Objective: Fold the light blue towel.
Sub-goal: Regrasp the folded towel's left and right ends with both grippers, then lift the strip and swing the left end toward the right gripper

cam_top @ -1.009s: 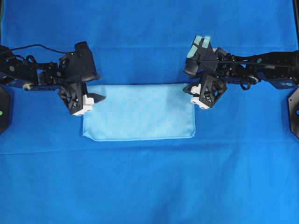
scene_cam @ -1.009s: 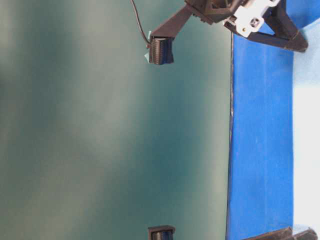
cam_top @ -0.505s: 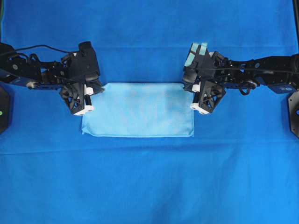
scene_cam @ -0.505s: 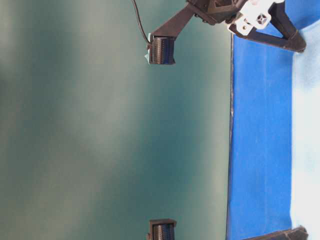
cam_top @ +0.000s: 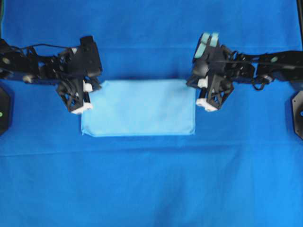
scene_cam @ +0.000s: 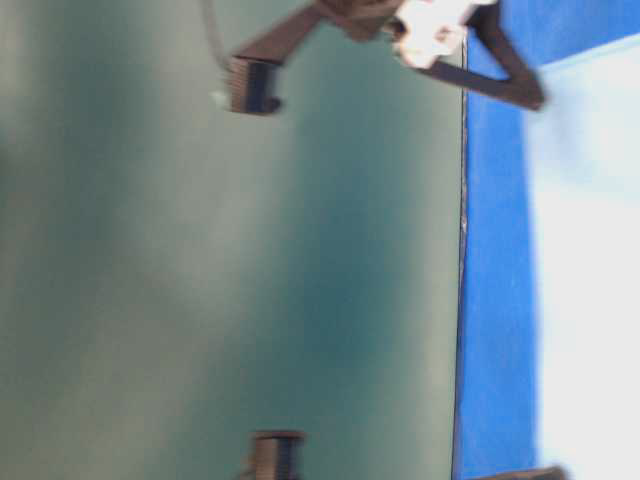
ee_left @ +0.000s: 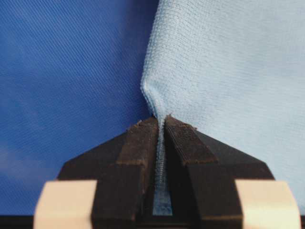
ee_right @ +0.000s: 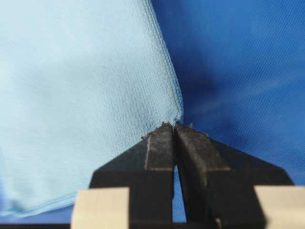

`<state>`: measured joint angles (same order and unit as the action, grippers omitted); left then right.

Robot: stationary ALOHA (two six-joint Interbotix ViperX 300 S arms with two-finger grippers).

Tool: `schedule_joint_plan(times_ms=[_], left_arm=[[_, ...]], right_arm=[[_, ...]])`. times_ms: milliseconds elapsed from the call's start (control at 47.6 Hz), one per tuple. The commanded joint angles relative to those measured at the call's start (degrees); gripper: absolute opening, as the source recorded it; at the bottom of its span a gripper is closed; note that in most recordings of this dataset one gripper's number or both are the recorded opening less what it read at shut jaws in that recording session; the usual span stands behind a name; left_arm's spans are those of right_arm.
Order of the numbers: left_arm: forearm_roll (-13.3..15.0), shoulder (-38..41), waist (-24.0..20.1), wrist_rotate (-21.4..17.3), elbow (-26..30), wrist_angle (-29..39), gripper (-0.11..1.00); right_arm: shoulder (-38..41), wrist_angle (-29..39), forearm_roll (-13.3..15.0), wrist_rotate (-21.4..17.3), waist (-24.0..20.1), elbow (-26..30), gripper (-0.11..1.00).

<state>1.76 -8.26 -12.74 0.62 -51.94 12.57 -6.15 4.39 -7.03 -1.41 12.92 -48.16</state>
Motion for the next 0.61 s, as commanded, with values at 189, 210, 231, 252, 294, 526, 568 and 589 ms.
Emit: schedule_joint_plan(times_ms=[189,210,231,252,294,526,568,589], left_arm=[[0.0,-13.2,2.6,0.8,2.7,4.3,0.01],[-0.1,-13.7,2.9,0.9,2.7,4.3,0.01],[-0.1,-14.3,3.3,0.9,2.7,4.3,0.01],[-0.1,-14.9,3.5,1.0,2.7,4.3,0.01],[-0.1,-16.0,4.1,1.1,2.7,4.3,0.01],[-0.1,-17.6,5.9,1.8,2.1,1.6,0.01],[-0.1,-17.6,6.2,2.0,2.2,1.3,0.01],[-0.1,-17.6,6.2,2.0,2.2,1.1,0.01]], right_arm=[[-14.4,8.3,0.0,-0.5,-0.5,1.0,0.02],[-15.5,8.7,0.0,-0.5,-0.6,0.9,0.02],[-16.3,9.0,0.0,-0.5,-0.8,0.9,0.02],[-17.2,9.3,0.0,-0.5,-0.8,0.8,0.02],[-18.8,9.5,0.0,-0.6,-0.9,0.4,0.02],[-21.0,9.1,-0.1,-0.8,-1.0,-0.7,0.02],[-20.7,9.1,-0.1,-0.8,-1.0,-0.6,0.02],[-20.6,9.0,-0.1,-0.7,-0.9,-0.5,0.02]])
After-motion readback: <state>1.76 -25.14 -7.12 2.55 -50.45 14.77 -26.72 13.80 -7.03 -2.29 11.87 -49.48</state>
